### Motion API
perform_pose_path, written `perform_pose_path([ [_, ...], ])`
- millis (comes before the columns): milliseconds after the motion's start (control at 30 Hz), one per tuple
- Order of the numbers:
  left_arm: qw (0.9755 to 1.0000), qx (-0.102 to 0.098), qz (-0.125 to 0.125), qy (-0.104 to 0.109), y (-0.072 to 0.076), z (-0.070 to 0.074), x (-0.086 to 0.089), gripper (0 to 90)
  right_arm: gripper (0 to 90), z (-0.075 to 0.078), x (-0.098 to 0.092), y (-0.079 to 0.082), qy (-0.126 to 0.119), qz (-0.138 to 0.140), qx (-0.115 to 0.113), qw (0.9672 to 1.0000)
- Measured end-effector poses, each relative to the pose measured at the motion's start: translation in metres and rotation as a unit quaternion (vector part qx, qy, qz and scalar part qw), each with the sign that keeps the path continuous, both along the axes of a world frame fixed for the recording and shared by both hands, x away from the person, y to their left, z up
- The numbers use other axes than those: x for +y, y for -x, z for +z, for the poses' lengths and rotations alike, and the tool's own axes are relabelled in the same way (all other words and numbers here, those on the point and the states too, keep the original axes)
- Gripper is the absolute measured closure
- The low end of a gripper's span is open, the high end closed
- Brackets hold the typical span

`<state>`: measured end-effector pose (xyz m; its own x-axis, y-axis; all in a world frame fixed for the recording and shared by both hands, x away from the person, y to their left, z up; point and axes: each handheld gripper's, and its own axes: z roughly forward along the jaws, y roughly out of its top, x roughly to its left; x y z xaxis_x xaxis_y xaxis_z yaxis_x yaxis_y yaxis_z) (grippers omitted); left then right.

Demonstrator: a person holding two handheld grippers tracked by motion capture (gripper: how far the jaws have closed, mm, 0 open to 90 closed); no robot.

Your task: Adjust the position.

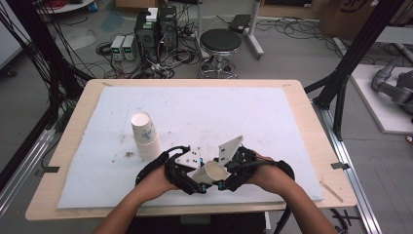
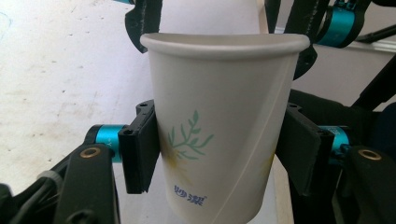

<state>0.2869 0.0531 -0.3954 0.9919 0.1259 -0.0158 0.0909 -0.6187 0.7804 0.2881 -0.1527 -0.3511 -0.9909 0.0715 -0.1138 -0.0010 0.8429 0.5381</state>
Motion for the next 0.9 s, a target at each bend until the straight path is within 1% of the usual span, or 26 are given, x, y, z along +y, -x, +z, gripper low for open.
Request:
perform_pose_path([
  [33,1.0,0.002,0.001,0.004,0.0,-0.001,0.001,35.1,30.0,0.0,0.0,-0.001,-0.004,-0.002,0.005,1.0],
  [167,0.9994,0.012,0.012,0.031,0.001,-0.005,0.004,34.0,26.9,-0.003,-0.004,-0.004,-0.043,-0.012,0.03,0.9986],
  [233,0.999,0.013,0.017,0.04,0.001,-0.007,0.006,33.9,24.6,-0.004,-0.008,-0.006,-0.076,-0.022,0.045,0.9958],
  [267,0.9986,0.018,0.021,0.046,0.001,-0.009,0.007,33.7,23.8,-0.004,-0.011,-0.006,-0.092,-0.026,0.051,0.9941],
  [367,0.9974,0.024,0.031,0.06,0.001,-0.013,0.01,33.1,23.4,-0.002,-0.019,-0.007,-0.142,-0.042,0.068,0.9866],
  [400,0.9971,0.025,0.034,0.063,0.001,-0.015,0.011,33.1,23.4,-0.001,-0.022,-0.007,-0.156,-0.045,0.07,0.9843],
  [433,0.9963,0.026,0.041,0.07,0.002,-0.017,0.012,33.0,23.4,0.0,-0.025,-0.007,-0.168,-0.048,0.069,0.9822],
  [467,0.9957,0.026,0.047,0.075,0.002,-0.019,0.014,32.8,23.4,0.001,-0.029,-0.006,-0.187,-0.053,0.066,0.9787],
  [533,0.9941,0.027,0.058,0.087,0.002,-0.022,0.017,32.4,23.4,0.003,-0.038,-0.005,-0.21,-0.069,0.06,0.9734],
  [567,0.9928,0.025,0.068,0.095,0.003,-0.024,0.019,32.2,23.4,0.003,-0.041,-0.004,-0.219,-0.076,0.06,0.9708],
  [600,0.9916,0.023,0.074,0.104,0.003,-0.025,0.022,32.2,23.5,0.003,-0.047,-0.004,-0.231,-0.087,0.053,0.9676],
  [633,0.9902,0.02,0.081,0.112,0.003,-0.026,0.025,32.2,23.4,0.002,-0.053,-0.004,-0.238,-0.099,0.044,0.9651],
  [700,0.9872,0.011,0.096,0.126,0.004,-0.028,0.031,32.2,23.5,-0.003,-0.065,-0.003,-0.254,-0.122,0.035,0.9589],
  [733,0.9851,0.009,0.104,0.136,0.004,-0.028,0.034,32.2,23.5,-0.006,-0.071,-0.002,-0.258,-0.137,0.03,0.9559],
  [767,0.9837,0.003,0.11,0.143,0.005,-0.029,0.038,32.2,23.5,-0.01,-0.076,-0.002,-0.261,-0.151,0.023,0.9531],
  [800,0.981,-0.001,0.119,0.153,0.006,-0.029,0.041,32.1,23.5,-0.013,-0.082,-0.001,-0.266,-0.164,0.019,0.9497],
  [833,0.9791,-0.006,0.125,0.16,0.006,-0.029,0.045,32.2,23.4,-0.017,-0.087,-0.001,-0.268,-0.177,0.012,0.9469],
  [900,0.9749,-0.011,0.136,0.176,0.007,-0.029,0.051,32.2,23.5,-0.025,-0.097,0.001,-0.271,-0.205,0.006,0.9402],
])
